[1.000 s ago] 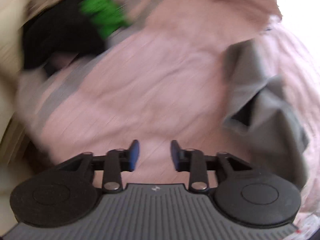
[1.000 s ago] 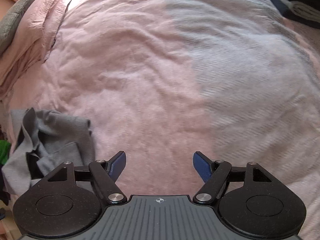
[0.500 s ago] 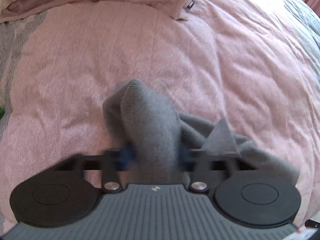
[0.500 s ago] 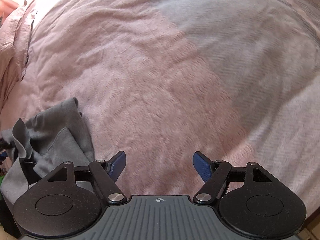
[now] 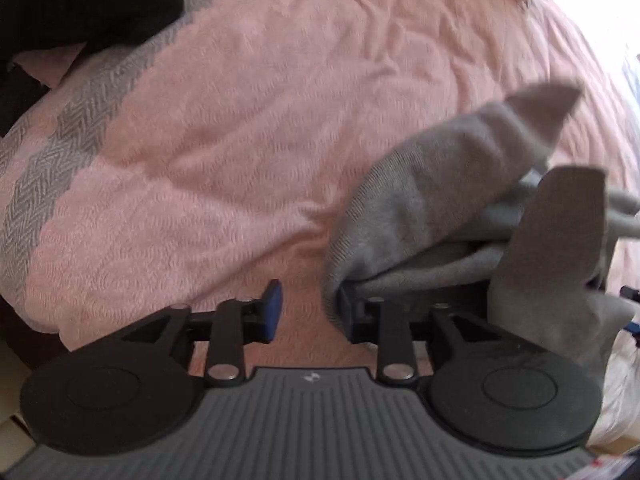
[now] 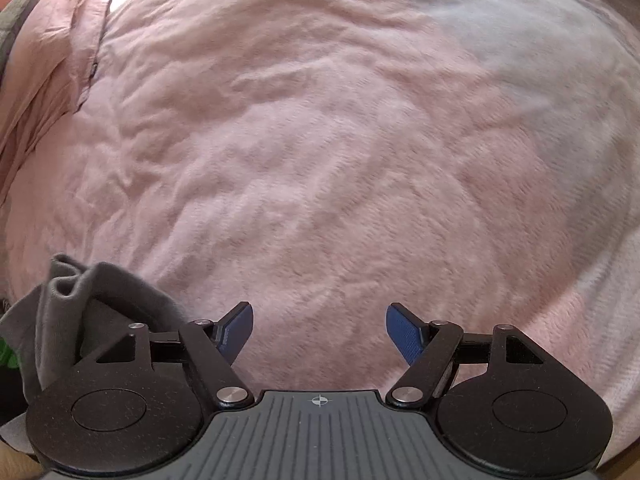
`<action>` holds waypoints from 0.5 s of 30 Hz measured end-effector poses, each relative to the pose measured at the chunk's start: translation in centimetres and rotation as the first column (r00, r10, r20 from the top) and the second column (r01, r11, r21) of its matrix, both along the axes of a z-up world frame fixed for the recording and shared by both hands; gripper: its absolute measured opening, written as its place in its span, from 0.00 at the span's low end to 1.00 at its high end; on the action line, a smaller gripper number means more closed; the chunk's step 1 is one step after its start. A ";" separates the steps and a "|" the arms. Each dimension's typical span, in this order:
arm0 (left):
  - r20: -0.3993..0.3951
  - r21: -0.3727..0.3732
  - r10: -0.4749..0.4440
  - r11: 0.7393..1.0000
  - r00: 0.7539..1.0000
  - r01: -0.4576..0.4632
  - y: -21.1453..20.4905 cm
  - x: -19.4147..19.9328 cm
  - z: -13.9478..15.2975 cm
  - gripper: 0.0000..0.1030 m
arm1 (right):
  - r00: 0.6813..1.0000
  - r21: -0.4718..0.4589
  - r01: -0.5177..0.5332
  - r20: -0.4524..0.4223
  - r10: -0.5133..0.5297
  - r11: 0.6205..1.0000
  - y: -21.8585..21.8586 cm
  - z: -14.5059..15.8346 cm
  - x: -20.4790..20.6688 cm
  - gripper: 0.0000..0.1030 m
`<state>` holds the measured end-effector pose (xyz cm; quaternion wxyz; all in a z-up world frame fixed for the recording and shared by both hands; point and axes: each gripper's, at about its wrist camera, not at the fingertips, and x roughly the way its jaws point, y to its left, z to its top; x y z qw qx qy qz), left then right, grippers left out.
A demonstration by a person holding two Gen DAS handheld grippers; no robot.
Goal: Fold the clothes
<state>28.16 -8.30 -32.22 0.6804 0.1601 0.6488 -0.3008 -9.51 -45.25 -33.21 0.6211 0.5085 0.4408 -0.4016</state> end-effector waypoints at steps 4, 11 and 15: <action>0.086 -0.096 -0.068 0.992 0.994 0.076 -3.7 2.0 1.5 0.29 | 0.995 -0.131 -0.041 0.079 0.052 0.991 -1.4 1.6 3.9 0.69; 0.244 -0.215 -0.340 0.894 0.908 0.392 -16.3 2.6 3.4 0.75 | 0.946 -0.080 0.071 0.321 -0.042 0.994 -5.0 1.4 9.5 0.69; 0.249 -0.125 -0.421 0.879 0.872 0.460 -22.1 2.8 -0.6 0.81 | 0.943 0.088 0.073 0.317 -0.098 0.993 -5.6 -2.3 11.9 0.69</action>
